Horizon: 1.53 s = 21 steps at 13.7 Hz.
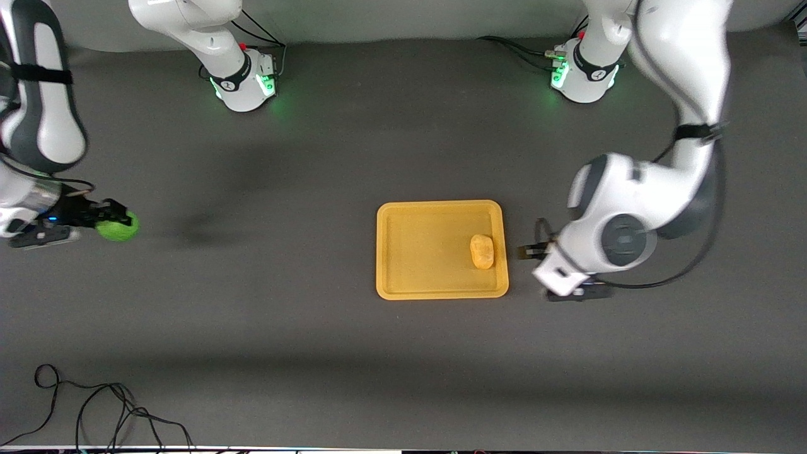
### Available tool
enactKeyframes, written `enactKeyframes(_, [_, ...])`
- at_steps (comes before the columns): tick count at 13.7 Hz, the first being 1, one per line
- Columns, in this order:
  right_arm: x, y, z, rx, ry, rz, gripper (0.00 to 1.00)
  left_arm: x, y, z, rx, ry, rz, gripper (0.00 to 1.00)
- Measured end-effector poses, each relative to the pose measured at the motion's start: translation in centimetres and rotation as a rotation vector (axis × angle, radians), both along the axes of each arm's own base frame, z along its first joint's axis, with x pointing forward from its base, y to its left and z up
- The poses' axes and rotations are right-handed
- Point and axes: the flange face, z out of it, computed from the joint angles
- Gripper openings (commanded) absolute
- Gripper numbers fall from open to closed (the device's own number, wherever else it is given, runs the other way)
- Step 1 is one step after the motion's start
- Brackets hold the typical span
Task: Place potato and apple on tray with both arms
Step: 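Release the potato on the tray and withdraw the left gripper, then carry the green apple with the right gripper over the tray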
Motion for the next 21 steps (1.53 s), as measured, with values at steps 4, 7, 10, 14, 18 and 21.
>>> enactKeyframes(4, [4.0,6.4,10.8,-0.053,-0.022,0.010,0.35,-0.7,10.6,8.6,-0.034,-0.076,-0.097,0.99])
enactKeyframes(7, [6.1,13.4,12.9,-0.077,-0.056,0.009,0.35,-3.7,15.8,11.6,-0.010,-0.101,-0.152,0.99])
enactKeyframes(10, [8.2,21.6,12.5,-0.104,-0.072,-0.016,0.35,-5.9,19.6,13.3,-0.013,-0.117,-0.157,1.00])
enactKeyframes(14, [9.5,36.3,10.7,-0.058,-0.084,-0.090,0.35,-6.7,19.1,15.7,-0.011,-0.159,-0.165,1.00])
enactKeyframes(18, [7.2,53.5,6.4,-0.039,-0.074,-0.201,0.35,-6.6,18.6,16.0,-0.009,-0.173,-0.175,1.00])
enactKeyframes(21, [2.8,65.9,3.0,-0.011,-0.076,-0.256,0.35,-6.6,18.6,16.1,-0.007,-0.178,-0.176,1.00])
